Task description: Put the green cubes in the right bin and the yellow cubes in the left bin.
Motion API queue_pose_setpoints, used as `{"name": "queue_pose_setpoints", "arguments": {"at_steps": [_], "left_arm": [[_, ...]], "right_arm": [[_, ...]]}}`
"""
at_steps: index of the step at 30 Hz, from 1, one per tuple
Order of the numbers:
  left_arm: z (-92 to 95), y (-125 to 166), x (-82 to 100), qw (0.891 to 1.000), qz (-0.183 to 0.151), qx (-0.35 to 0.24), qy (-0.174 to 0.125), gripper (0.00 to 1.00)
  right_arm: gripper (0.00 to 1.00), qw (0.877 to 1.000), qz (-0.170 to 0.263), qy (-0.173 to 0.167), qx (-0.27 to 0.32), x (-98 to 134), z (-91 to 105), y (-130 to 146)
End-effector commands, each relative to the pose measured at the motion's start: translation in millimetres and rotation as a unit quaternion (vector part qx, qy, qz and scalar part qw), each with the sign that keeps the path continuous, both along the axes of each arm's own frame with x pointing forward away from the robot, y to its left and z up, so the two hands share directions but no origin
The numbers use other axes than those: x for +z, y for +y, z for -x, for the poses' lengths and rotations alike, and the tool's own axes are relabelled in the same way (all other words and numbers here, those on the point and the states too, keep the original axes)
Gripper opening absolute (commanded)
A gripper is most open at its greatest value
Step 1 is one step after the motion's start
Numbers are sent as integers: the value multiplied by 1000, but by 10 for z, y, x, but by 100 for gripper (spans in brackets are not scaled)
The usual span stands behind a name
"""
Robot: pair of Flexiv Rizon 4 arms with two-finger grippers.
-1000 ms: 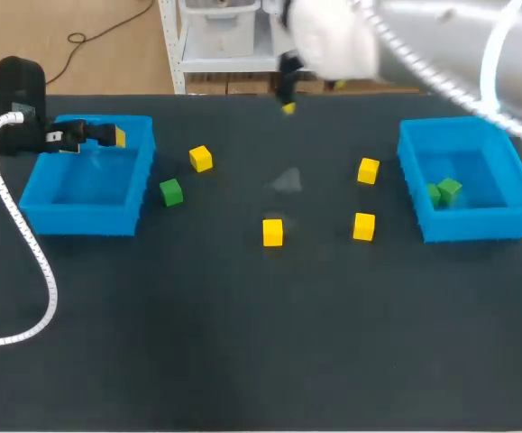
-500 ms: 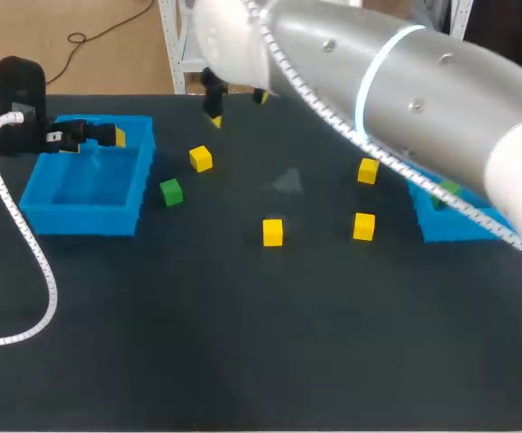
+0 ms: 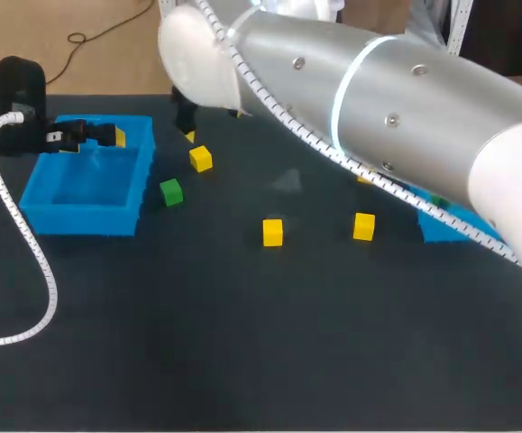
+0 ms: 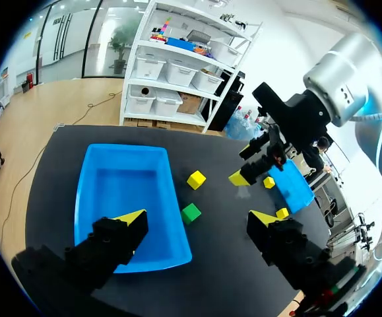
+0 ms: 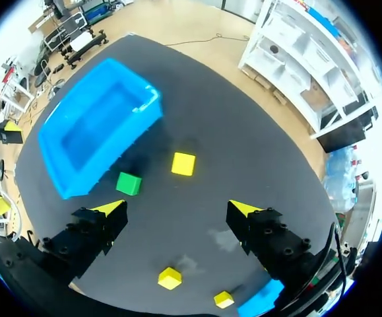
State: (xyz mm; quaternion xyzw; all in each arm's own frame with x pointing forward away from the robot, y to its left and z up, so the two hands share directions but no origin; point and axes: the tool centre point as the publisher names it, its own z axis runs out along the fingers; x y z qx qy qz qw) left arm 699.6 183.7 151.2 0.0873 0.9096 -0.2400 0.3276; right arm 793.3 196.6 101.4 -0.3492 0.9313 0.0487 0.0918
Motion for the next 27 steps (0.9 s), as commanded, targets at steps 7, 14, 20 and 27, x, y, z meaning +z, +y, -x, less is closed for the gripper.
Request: {"name": "queue_pose_setpoints", "arguments": {"at_steps": [7, 14, 20, 27], "left_arm": [[4, 11, -14, 1000, 3, -1, -3, 100], [4, 11, -14, 1000, 3, -1, -3, 100], [4, 11, -14, 1000, 3, -1, -3, 100], [4, 11, -14, 1000, 3, -1, -3, 100]], "right_arm": [[100, 999, -12, -32, 21, -13, 228, 46], [100, 998, -42, -34, 36, 13, 134, 8], [100, 997, -57, -35, 35, 77, 70, -27], [100, 997, -57, -35, 35, 77, 70, -27]]}}
